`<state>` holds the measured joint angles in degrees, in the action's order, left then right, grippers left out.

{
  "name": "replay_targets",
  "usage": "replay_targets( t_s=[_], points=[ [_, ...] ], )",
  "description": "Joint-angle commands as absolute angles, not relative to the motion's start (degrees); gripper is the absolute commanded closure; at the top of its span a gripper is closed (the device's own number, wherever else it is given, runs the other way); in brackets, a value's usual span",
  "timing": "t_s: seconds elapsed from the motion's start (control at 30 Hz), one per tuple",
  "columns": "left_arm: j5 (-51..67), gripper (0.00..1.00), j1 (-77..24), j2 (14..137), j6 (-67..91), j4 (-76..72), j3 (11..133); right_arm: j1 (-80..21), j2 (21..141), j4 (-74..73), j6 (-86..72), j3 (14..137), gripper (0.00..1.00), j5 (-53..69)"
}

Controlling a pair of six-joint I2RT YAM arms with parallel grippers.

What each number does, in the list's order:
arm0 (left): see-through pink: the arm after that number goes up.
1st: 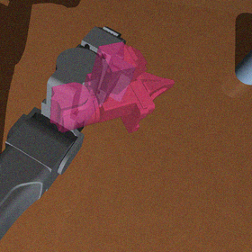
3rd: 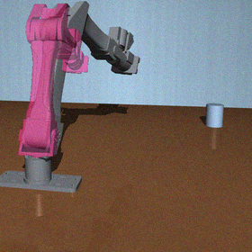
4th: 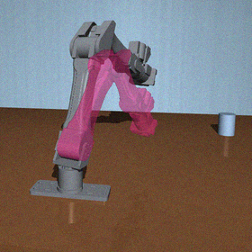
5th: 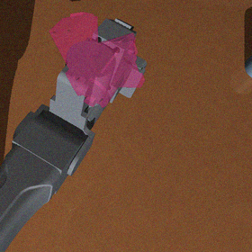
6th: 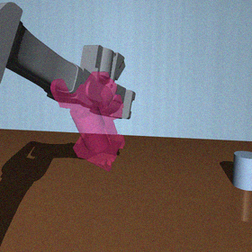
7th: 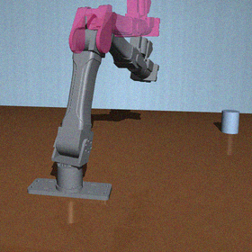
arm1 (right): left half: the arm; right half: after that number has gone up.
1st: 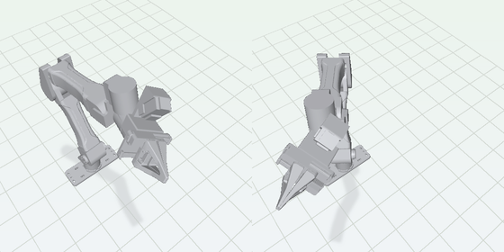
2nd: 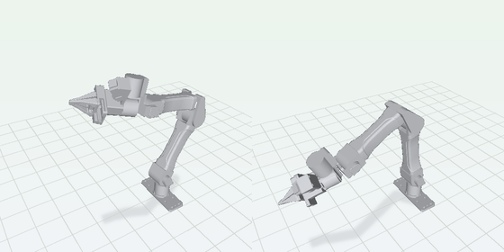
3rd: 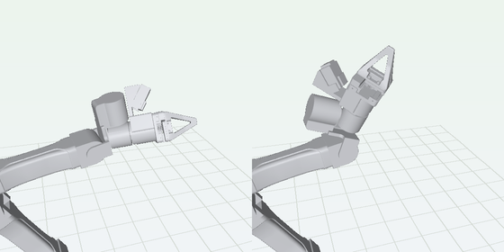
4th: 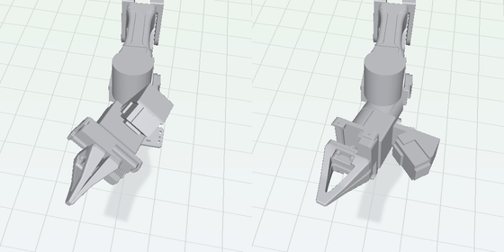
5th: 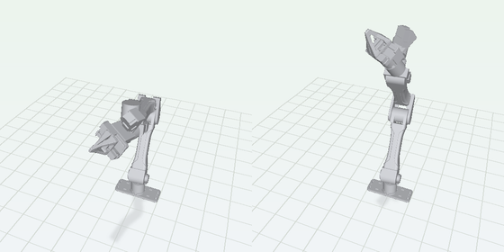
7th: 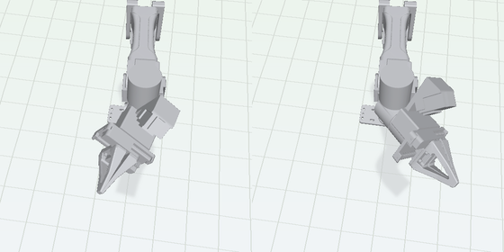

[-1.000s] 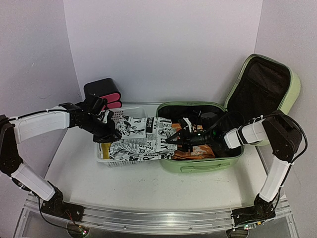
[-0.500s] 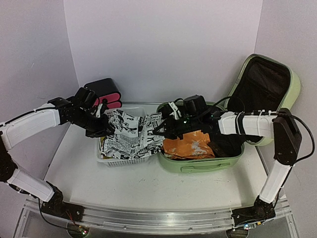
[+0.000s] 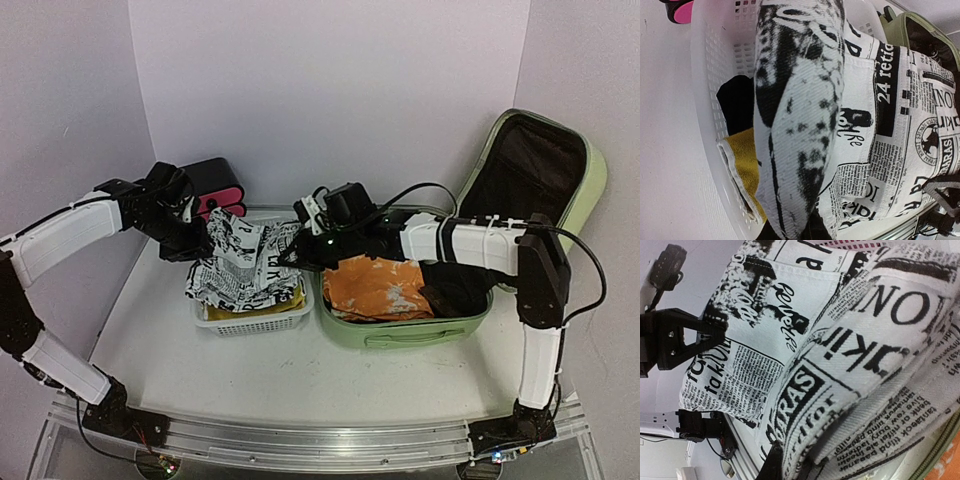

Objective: Open, take out, and arrange the luggage
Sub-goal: Place the clothes in the bin.

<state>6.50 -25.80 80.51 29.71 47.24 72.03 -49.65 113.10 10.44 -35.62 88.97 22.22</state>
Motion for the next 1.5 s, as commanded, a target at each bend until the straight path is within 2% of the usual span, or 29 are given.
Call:
replay_targets(
  t_s=[0.0, 0.5, 0.7, 0.83, 1.1, 1.17, 1.2, 1.23, 1.27, 1.33, 1.37, 1.4, 1.43, 1.47],
  points=[
    [9.7, 1.00, -23.3, 83.4, 27.4, 45.6, 78.5, -51.7, 115.2, 10.7, -31.4, 96.9, 1.00, 16.4],
    [6.7, 1.00, -22.8, 87.8, 28.0, 45.0, 78.1, -51.8, 125.1, 3.7, -27.0, 108.9, 1.00, 8.0],
    [9.8, 1.00, -22.9, 83.3, 30.8, 44.1, 75.0, -51.2, 126.4, 1.1, -25.0, 112.1, 1.00, 3.2],
    [5.3, 1.00, -22.9, 81.6, 29.3, 43.9, 73.0, -50.9, 127.0, 0.6, -25.0, 113.2, 1.00, 4.7],
    [1.2, 1.00, -22.9, 88.0, 28.5, 37.8, 72.2, -50.8, 128.8, 0.3, -25.5, 114.0, 1.00, 2.5],
    [0.5, 1.00, -22.8, 89.2, 28.3, 37.6, 72.3, -50.7, 129.2, 0.1, -25.9, 114.1, 0.96, 1.5],
    [0.5, 1.00, -22.8, 89.5, 28.3, 37.5, 72.3, -50.6, 129.1, 0.1, -25.9, 113.7, 0.89, 1.0],
    [0.9, 1.00, -22.8, 89.7, 28.0, 37.4, 72.1, -50.6, 128.6, 0.1, -25.9, 113.1, 0.75, 0.5],
    [1.7, 0.98, -22.8, 89.6, 27.4, 37.6, 71.9, -50.6, 127.7, 0.1, -25.9, 112.0, 0.64, 0.2],
    [2.8, 0.86, -22.9, 88.5, 26.5, 37.8, 71.3, -50.6, 125.1, 0.1, -25.5, 108.9, 0.54, -2.0],
    [2.8, 0.73, -22.8, 87.1, 26.2, 38.0, 70.6, -50.6, 123.9, 0.1, -25.2, 108.1, 0.51, -2.6],
    [2.4, 0.64, -22.8, 85.6, 26.1, 38.0, 70.0, -50.6, 123.0, 0.1, -24.8, 107.7, 0.48, -2.9],
    [1.8, 0.47, -22.8, 84.0, 26.0, 38.0, 69.5, -50.6, 122.1, 0.1, -24.4, 107.3, 0.45, -3.0],
    [1.1, 0.40, -22.8, 82.3, 25.8, 38.1, 69.0, -50.6, 121.1, 0.1, -24.2, 106.9, 0.41, -3.2]
  ],
)
